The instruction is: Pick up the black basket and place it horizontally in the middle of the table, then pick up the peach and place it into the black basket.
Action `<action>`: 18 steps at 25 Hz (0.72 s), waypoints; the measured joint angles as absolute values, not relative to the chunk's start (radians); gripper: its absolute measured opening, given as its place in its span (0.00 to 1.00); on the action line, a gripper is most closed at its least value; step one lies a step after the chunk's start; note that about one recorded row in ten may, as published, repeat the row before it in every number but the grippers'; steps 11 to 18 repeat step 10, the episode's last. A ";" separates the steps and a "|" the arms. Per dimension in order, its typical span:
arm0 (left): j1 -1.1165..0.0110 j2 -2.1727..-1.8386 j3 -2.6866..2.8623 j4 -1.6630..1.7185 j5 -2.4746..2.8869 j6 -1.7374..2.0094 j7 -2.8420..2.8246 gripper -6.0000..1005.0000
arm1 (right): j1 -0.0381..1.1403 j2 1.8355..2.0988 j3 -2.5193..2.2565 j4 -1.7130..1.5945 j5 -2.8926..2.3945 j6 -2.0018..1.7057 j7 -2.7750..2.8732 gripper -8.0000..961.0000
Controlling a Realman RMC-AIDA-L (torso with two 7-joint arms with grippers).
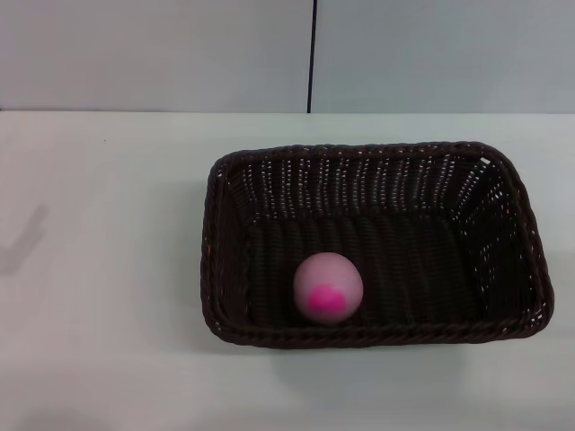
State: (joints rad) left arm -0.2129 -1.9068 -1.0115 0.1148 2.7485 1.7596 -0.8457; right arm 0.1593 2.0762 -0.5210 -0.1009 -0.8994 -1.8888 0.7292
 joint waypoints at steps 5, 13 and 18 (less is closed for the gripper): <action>-0.204 -1.953 -1.039 0.111 2.744 1.765 -0.753 0.82 | 0.173 2.074 -0.522 -0.104 -0.903 -1.855 0.730 0.75; -0.191 -1.982 -1.077 0.107 2.741 1.792 -0.720 0.82 | 0.181 2.075 -0.526 -0.096 -0.906 -1.848 0.730 0.75; -0.191 -1.982 -1.077 0.107 2.741 1.792 -0.720 0.82 | 0.181 2.075 -0.526 -0.096 -0.906 -1.848 0.730 0.75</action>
